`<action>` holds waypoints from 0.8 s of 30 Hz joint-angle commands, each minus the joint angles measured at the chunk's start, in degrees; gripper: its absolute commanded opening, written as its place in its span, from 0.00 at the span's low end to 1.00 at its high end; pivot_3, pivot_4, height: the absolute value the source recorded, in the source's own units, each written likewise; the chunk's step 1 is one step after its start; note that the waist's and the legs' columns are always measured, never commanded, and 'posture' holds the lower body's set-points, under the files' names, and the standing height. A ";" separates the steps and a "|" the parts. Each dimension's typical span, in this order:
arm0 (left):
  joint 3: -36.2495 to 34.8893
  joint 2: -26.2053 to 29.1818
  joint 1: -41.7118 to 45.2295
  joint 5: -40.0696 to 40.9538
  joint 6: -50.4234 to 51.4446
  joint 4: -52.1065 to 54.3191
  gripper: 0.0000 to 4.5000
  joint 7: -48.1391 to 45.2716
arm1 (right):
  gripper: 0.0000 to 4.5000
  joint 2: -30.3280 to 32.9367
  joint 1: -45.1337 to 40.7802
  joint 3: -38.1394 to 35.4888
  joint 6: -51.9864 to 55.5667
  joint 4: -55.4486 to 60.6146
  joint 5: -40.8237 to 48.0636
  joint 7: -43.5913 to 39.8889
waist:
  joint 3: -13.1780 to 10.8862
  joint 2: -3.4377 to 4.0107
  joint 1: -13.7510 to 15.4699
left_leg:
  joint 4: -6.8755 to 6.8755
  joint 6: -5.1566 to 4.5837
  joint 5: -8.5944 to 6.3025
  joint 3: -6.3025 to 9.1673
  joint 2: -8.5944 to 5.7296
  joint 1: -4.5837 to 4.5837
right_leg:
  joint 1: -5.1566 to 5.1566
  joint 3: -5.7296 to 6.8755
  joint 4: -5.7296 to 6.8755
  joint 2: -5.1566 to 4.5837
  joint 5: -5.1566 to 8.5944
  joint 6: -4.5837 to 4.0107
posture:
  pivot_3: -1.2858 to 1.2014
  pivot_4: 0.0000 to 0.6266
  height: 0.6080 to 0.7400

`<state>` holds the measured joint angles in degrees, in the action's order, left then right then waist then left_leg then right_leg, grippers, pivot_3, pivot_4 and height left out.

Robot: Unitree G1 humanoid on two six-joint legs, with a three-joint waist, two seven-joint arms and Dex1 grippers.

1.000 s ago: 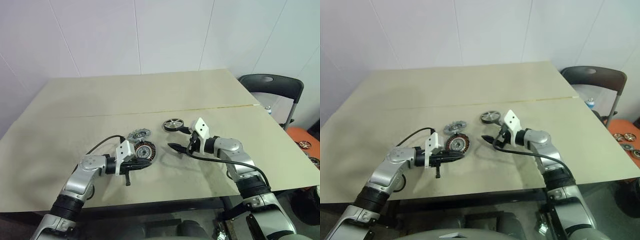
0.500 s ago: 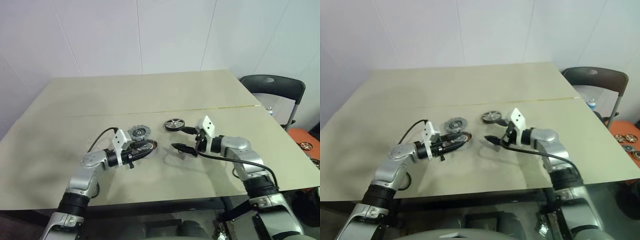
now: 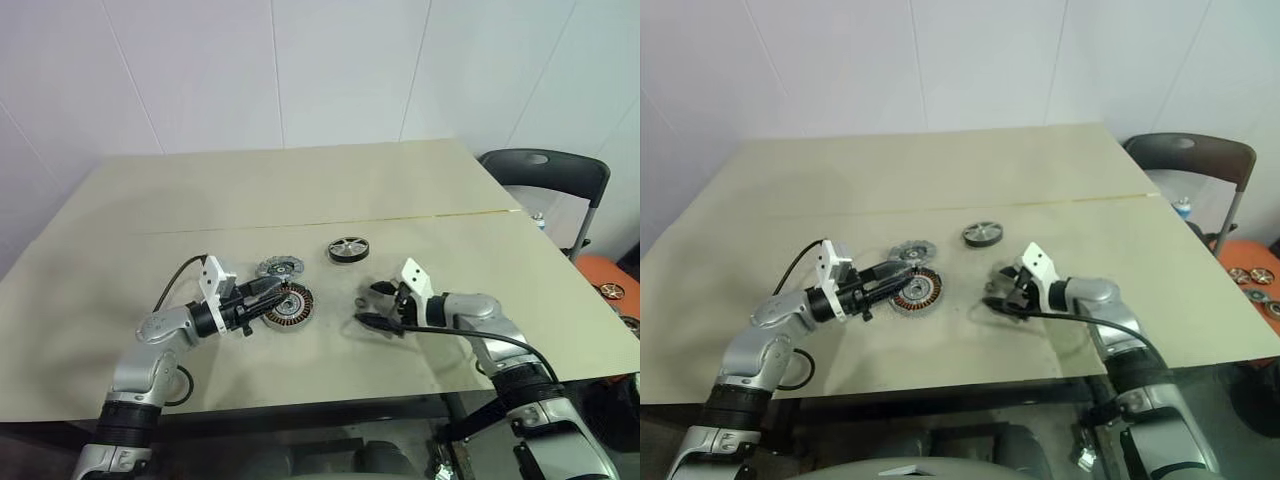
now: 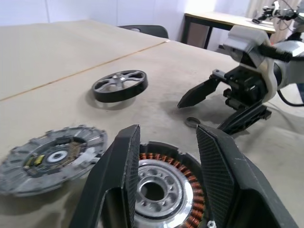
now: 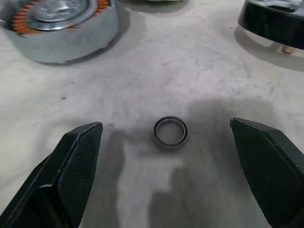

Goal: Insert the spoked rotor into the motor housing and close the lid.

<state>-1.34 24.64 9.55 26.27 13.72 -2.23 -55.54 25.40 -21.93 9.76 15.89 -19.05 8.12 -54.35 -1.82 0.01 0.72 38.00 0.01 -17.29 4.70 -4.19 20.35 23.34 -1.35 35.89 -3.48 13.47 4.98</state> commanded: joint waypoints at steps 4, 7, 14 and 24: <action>-3.72 1.53 0.39 0.59 -1.47 -0.30 0.45 0.69 | 0.96 -1.58 -0.98 0.70 -1.19 -1.02 -1.25 1.46 | 0.01 -0.01 -0.16 | 0.00 0.00 0.00 0.00 0.00 -0.06 | -0.04 -0.01 0.01 0.01 0.00 -0.01 | 0.52 0.00 1.00; -4.53 1.98 0.13 0.56 -1.70 -0.20 0.46 0.98 | 0.80 -1.36 -0.85 0.43 -1.14 -1.17 -0.92 0.96 | 0.01 -0.01 -0.10 | 0.00 0.01 0.00 0.00 0.02 -0.08 | -0.04 0.00 0.05 0.03 0.00 -0.01 | 0.52 0.00 1.00; -6.87 3.40 -0.73 0.52 -1.98 -0.45 0.46 1.55 | 0.28 0.06 -0.46 0.48 0.14 -0.68 0.03 -2.58 | 0.01 -0.01 -0.01 | 0.00 0.01 0.00 0.00 0.01 -0.07 | -0.04 0.00 0.04 0.02 0.00 -0.01 | 0.52 0.00 1.00; -7.98 3.54 0.74 0.00 -3.20 -2.41 0.46 2.65 | 0.15 -7.45 -8.42 -1.95 4.50 11.33 6.77 0.80 | -0.05 0.07 -0.47 | 0.00 0.04 0.02 -0.01 0.02 0.01 | 0.12 -0.05 0.14 0.03 0.00 0.00 | 0.52 0.00 1.00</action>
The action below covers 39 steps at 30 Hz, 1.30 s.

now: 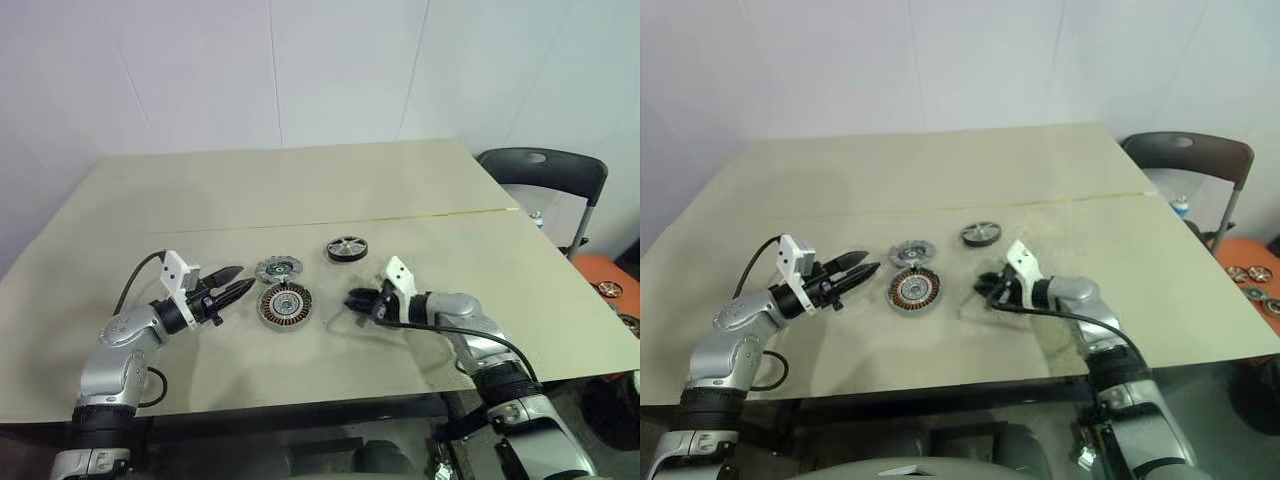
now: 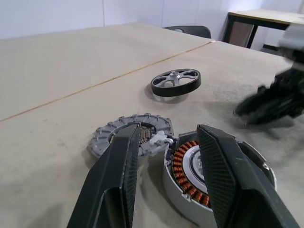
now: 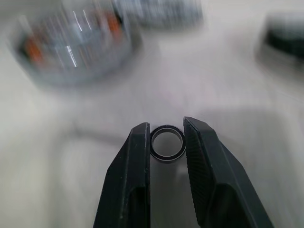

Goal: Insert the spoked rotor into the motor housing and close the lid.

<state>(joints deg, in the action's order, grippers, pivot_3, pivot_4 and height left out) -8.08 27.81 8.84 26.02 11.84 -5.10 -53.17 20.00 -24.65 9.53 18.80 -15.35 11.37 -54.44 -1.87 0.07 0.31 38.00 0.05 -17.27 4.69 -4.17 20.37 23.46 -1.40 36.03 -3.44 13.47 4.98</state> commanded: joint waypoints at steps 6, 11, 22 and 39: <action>-0.62 -0.19 1.19 0.16 -1.27 0.82 0.46 0.60 | 0.15 -4.00 -8.05 6.24 2.92 5.72 -4.17 4.75 | 0.07 -0.12 0.50 | -0.05 0.01 -0.01 0.13 -0.05 -0.02 | -0.03 0.13 -0.13 -0.04 0.00 0.00 | 0.52 0.00 1.00; -0.39 -0.42 1.10 -0.10 -1.26 0.80 0.46 0.95 | 0.15 -6.27 -9.01 10.43 2.73 2.67 -6.44 4.86 | 0.04 -0.08 0.29 | -0.07 0.01 -0.01 0.05 -0.11 0.05 | 0.02 0.07 -0.10 -0.08 0.00 -0.01 | 0.52 0.00 1.00; -0.94 -0.18 -0.73 0.03 -2.06 0.66 0.46 -0.16 | 0.15 -8.36 -9.87 13.23 4.05 -0.54 -8.79 5.23 | 0.04 -0.07 0.18 | -0.11 0.02 0.00 0.05 -0.06 0.01 | 0.03 0.09 -0.06 -0.02 0.00 -0.01 | 0.52 0.00 1.00; -0.48 -0.55 -1.16 -0.49 -2.44 -0.17 0.46 0.03 | 0.15 -10.32 -10.31 14.46 2.66 -3.82 -10.02 3.54 | 0.04 -0.07 -0.12 | -0.11 0.04 0.01 0.06 -0.06 -0.04 | 0.01 0.09 -0.02 -0.01 0.00 -0.01 | 0.52 0.00 1.00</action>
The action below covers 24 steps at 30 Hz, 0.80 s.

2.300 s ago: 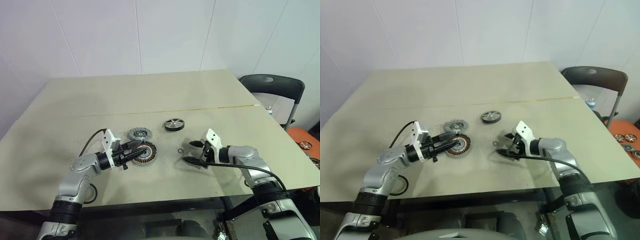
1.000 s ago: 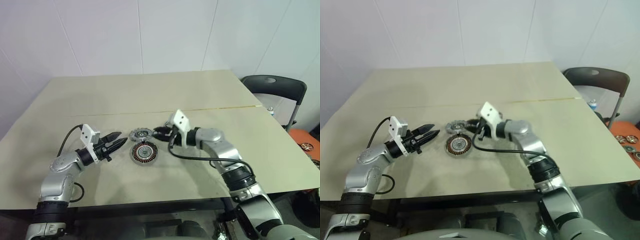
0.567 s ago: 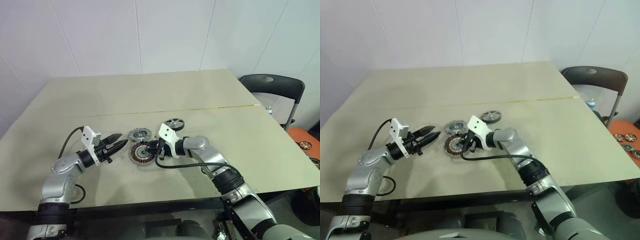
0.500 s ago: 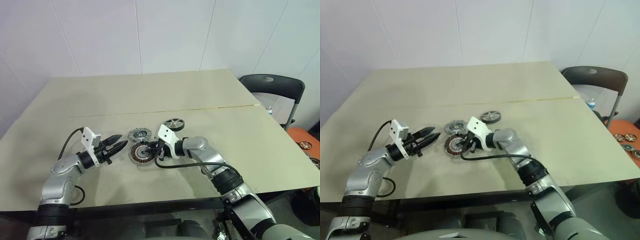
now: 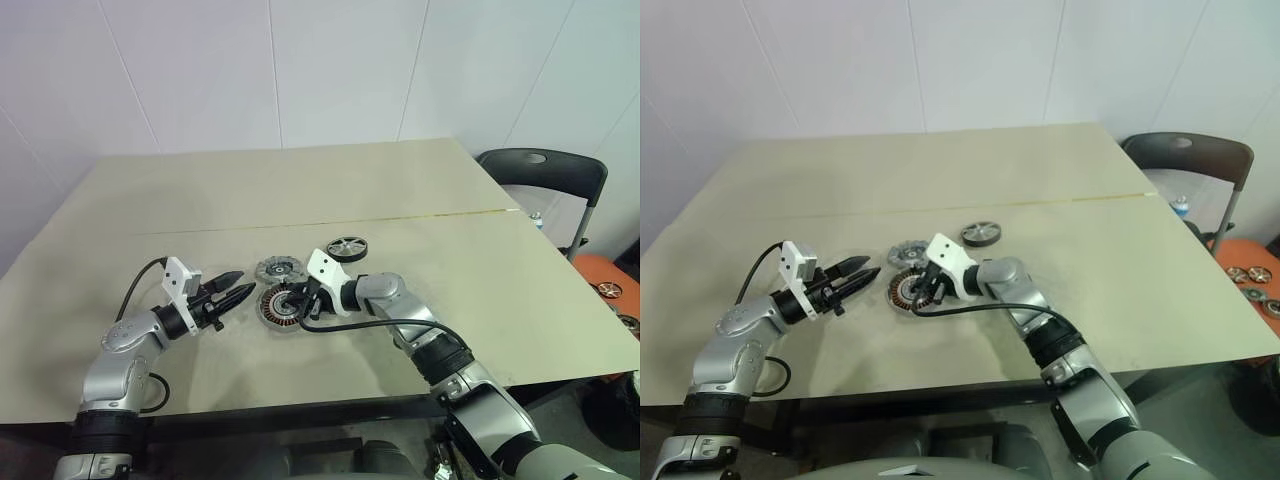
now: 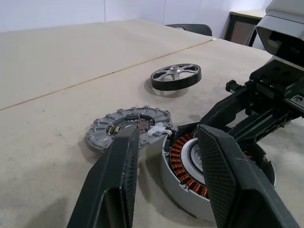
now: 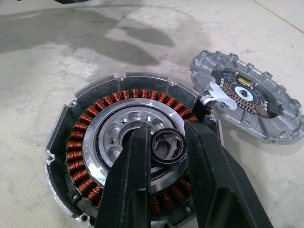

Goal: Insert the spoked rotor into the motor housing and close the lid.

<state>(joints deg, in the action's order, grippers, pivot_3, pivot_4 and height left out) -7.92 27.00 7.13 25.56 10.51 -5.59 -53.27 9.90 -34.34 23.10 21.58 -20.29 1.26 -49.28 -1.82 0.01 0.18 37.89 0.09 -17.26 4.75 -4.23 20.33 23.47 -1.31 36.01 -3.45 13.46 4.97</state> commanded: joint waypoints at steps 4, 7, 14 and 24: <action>-0.35 0.08 0.55 -0.26 -1.22 0.10 0.46 0.16 | 0.15 -0.86 -0.82 0.61 -0.53 0.83 -0.19 -1.24 | 0.00 0.00 0.00 | 0.00 0.00 0.00 0.00 0.00 0.00 | 0.00 0.00 0.00 0.00 0.00 0.00 | 0.52 0.00 1.00; -0.28 -0.04 0.52 -0.24 -1.24 0.13 0.46 0.18 | 0.15 -1.01 -0.82 0.48 -0.60 0.75 -0.24 -1.17 | 0.00 0.00 0.01 | 0.00 0.00 0.00 0.00 0.00 0.00 | 0.01 0.00 0.00 0.00 0.00 0.00 | 0.52 0.00 1.00; -0.34 -0.03 0.35 -0.20 -1.22 0.20 0.46 0.27 | 0.15 -1.48 -0.88 0.60 -0.26 1.00 -0.31 -1.01 | 0.00 0.01 -0.03 | 0.00 0.00 0.00 0.00 0.00 0.01 | 0.01 0.00 0.00 0.00 0.00 0.00 | 0.52 0.00 1.00; -0.22 -0.07 0.42 -0.24 -1.24 -0.10 0.46 0.33 | 0.15 -2.42 -1.20 0.57 -0.50 0.34 -0.29 -1.30 | -0.01 0.01 -0.48 | 0.00 0.00 0.00 0.00 0.00 0.02 | 0.02 0.00 0.00 0.00 0.00 0.00 | 0.52 0.00 1.00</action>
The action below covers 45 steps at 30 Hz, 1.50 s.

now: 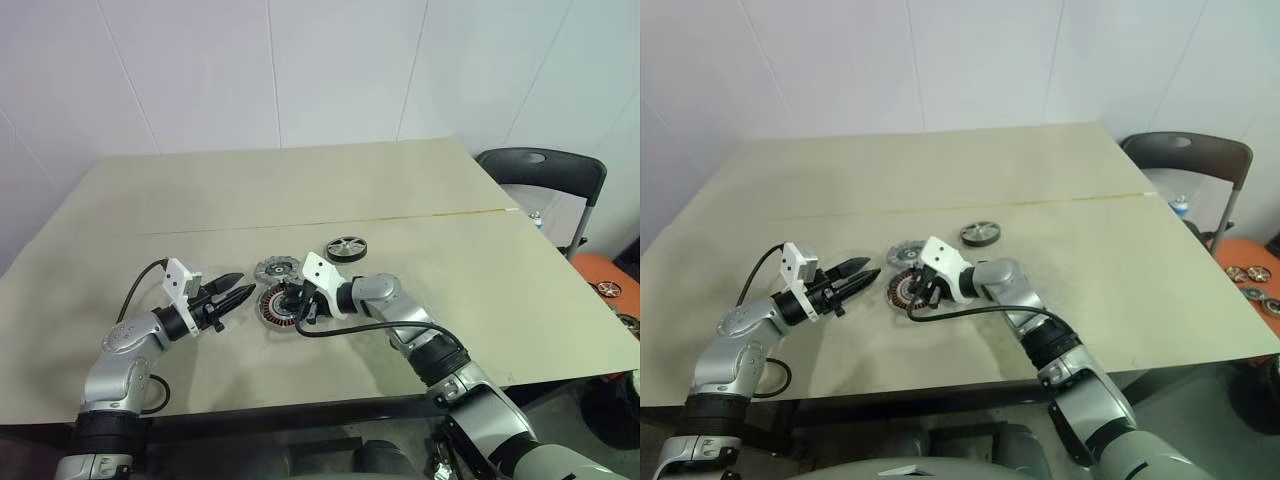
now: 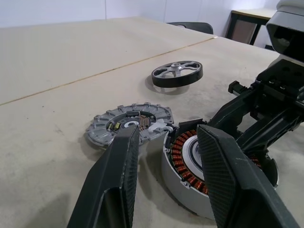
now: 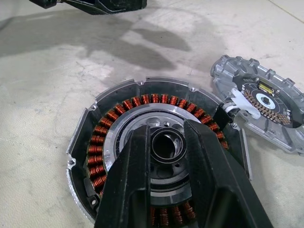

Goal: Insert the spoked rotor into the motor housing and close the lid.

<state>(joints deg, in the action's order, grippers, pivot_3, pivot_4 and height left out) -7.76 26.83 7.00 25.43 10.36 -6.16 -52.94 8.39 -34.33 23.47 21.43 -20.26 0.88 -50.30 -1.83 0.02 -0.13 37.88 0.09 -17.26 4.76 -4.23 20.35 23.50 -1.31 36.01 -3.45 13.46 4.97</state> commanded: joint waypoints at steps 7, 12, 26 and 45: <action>-0.25 0.10 0.52 -0.20 -1.17 0.28 0.46 0.03 | 0.15 -1.65 -1.21 0.12 -0.54 -0.13 0.15 -0.33 | 0.00 0.01 -0.68 | 0.00 0.00 0.00 0.00 0.00 0.00 | 0.01 0.00 0.00 0.00 0.00 0.00 | 0.52 0.00 1.00; 0.00 -0.06 0.36 -0.27 -1.19 0.42 0.46 0.08 | 0.15 -1.98 -1.12 -0.21 -0.76 -0.20 0.39 -0.04 | -0.01 0.01 -0.69 | 0.00 0.00 0.00 0.00 0.00 0.00 | 0.01 0.00 0.00 0.00 0.00 0.00 | 0.52 0.00 1.00; -1.60 1.49 -0.39 -0.08 -2.28 -0.49 0.46 0.13 | 0.15 -2.78 -1.51 -1.65 -1.75 -1.80 1.13 0.43 | -0.02 0.03 -0.63 | -0.01 0.00 0.00 0.00 0.00 0.02 | 0.03 0.00 0.00 0.00 0.00 0.00 | 0.52 0.00 1.00; -0.87 1.01 -0.40 -0.25 -2.43 -0.66 0.46 0.13 | 0.15 -1.34 -1.29 -1.70 -1.55 -2.08 0.63 -0.43 | -0.02 0.03 -0.65 | -0.01 0.00 0.00 0.01 0.00 0.01 | 0.02 0.00 0.00 0.00 0.00 0.00 | 0.52 0.00 1.00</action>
<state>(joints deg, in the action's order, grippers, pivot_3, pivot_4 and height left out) -8.04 27.73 5.85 25.21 9.22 -7.78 -52.78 6.78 -34.40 22.68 20.37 -22.63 1.32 -50.73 -1.85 0.05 -0.78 37.87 0.10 -17.27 4.76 -4.23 20.36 23.52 -1.31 36.01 -3.45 13.46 4.97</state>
